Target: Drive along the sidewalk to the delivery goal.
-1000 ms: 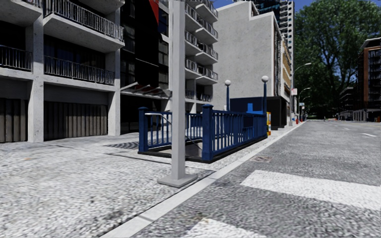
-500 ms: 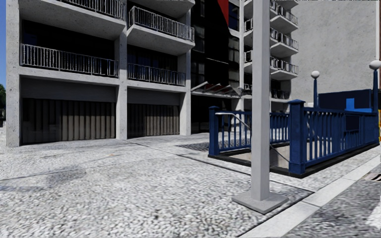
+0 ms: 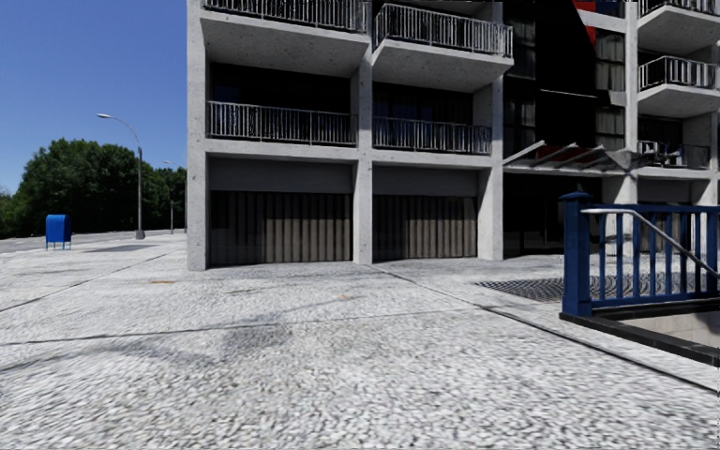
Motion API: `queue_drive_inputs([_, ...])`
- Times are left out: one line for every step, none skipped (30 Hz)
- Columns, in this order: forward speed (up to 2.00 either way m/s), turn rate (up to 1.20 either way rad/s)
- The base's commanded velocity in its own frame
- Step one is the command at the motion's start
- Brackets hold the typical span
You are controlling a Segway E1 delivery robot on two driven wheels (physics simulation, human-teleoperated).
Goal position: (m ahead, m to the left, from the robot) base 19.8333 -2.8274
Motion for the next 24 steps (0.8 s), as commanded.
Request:
queue_drive_inputs([1.07, 0.81])
queue_drive_inputs([1.07, 0.81])
queue_drive_inputs([1.06, 0.81])
queue_drive_inputs([1.06, 0.79])
queue_drive_inputs([1.06, 0.76])
queue_drive_inputs([1.06, 0.76])
queue_drive_inputs([1.06, 0.75])
queue_drive_inputs([1.06, 0.74])
queue_drive_inputs([1.06, 0.72])
queue_drive_inputs([1.06, 0.70])
queue_drive_inputs([1.06, 0.69])
queue_drive_inputs([1.06, 0.69])
queue_drive_inputs([1.06, 0.68])
queue_drive_inputs([1.06, 0.67])
queue_drive_inputs([1.06, 0.67])
queue_drive_inputs([1.06, 0.67])
queue_drive_inputs([1.06, 0.67])
queue_drive_inputs([1.06, 0.63])
queue_drive_inputs([1.06, 0.57])
queue_drive_inputs([1.06, 0.52])
queue_drive_inputs([1.06, 0.51])
queue_drive_inputs([1.06, 0.51])
queue_drive_inputs([1.06, 0.51])
queue_drive_inputs([1.06, 0.51])
